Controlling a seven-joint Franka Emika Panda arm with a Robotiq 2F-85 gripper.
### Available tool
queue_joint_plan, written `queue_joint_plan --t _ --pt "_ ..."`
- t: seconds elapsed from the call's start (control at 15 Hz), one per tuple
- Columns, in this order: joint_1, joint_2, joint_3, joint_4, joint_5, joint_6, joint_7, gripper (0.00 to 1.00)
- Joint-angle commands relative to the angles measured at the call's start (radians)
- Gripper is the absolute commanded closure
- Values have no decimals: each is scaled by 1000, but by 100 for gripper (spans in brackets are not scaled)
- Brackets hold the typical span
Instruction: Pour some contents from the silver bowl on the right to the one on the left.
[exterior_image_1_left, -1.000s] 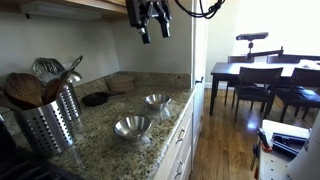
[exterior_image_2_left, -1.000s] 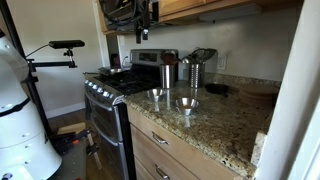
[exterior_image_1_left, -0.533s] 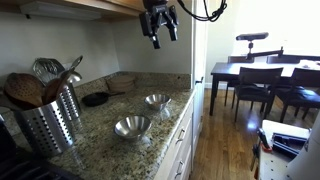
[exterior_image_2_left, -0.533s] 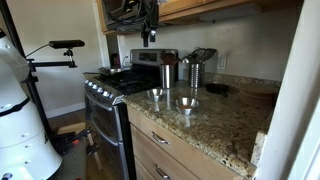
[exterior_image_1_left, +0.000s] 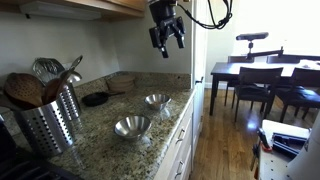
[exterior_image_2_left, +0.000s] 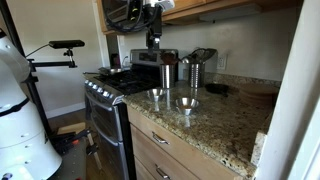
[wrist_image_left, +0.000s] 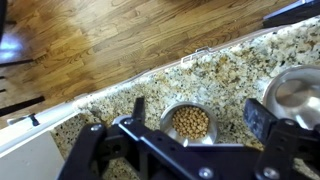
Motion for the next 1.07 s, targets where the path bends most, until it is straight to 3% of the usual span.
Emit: queue_joint_plan --t 0.0,0.33,1.0 --pt "-17 -21 -21 -73 -21 60 47 0" --pt "-50 -29 -56 -141 -39 102 63 0" --pt "-57 37 -79 -107 9 99 8 0"
